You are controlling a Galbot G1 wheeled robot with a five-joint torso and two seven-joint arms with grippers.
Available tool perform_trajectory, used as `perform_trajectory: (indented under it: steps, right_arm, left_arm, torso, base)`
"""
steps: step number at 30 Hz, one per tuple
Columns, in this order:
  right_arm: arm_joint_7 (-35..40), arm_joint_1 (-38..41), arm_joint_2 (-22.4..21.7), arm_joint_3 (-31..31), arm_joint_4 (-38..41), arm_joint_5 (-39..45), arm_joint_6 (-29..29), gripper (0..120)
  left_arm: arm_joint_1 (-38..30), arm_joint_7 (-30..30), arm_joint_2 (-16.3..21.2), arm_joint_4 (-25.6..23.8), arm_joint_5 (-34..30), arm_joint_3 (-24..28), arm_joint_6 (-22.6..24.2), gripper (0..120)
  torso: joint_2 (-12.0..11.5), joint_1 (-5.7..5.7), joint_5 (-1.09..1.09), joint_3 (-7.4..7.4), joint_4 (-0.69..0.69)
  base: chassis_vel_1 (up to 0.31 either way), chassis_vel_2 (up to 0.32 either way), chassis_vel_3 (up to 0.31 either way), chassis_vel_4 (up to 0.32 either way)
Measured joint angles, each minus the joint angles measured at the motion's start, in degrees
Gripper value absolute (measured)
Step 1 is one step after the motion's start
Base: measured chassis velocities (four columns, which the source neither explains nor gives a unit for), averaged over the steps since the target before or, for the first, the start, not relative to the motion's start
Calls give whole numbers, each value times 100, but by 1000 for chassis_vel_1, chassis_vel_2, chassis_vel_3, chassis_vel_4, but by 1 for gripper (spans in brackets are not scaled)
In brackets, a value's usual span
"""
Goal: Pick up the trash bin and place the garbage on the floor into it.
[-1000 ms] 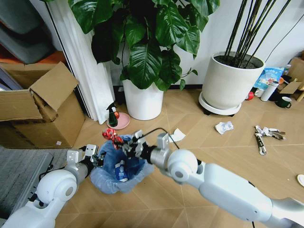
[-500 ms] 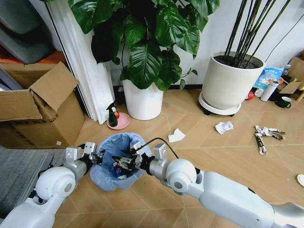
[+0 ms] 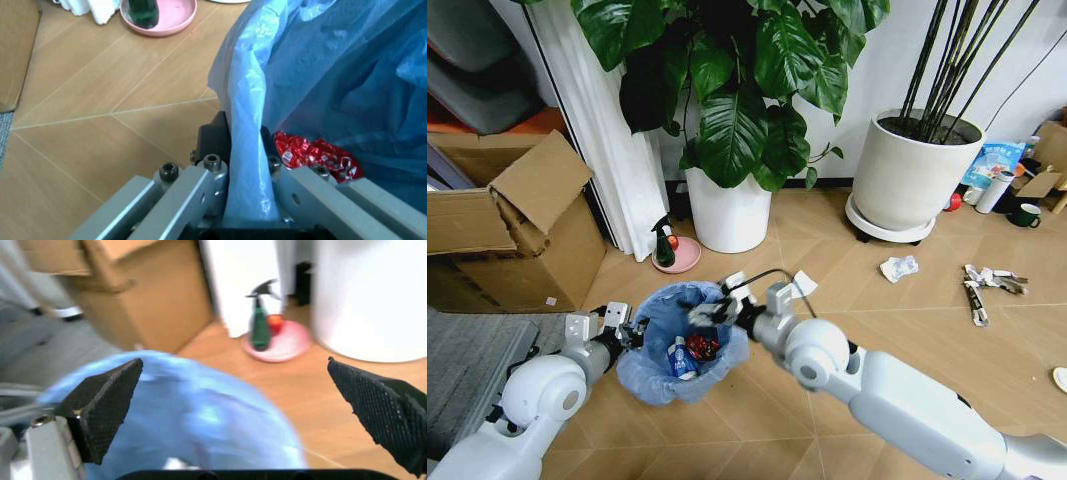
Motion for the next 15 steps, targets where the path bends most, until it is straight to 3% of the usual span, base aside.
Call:
perform_trajectory:
  steps: [15]
  right_arm:
    - [-192,-1259,-144,1506,-37,-650,-69,100]
  left_arm:
    - [192,-97,-79,-183,37,-120,0,0]
  torso:
    - [0,0,-2,0,2]
  base:
    - [0,0,0,0]
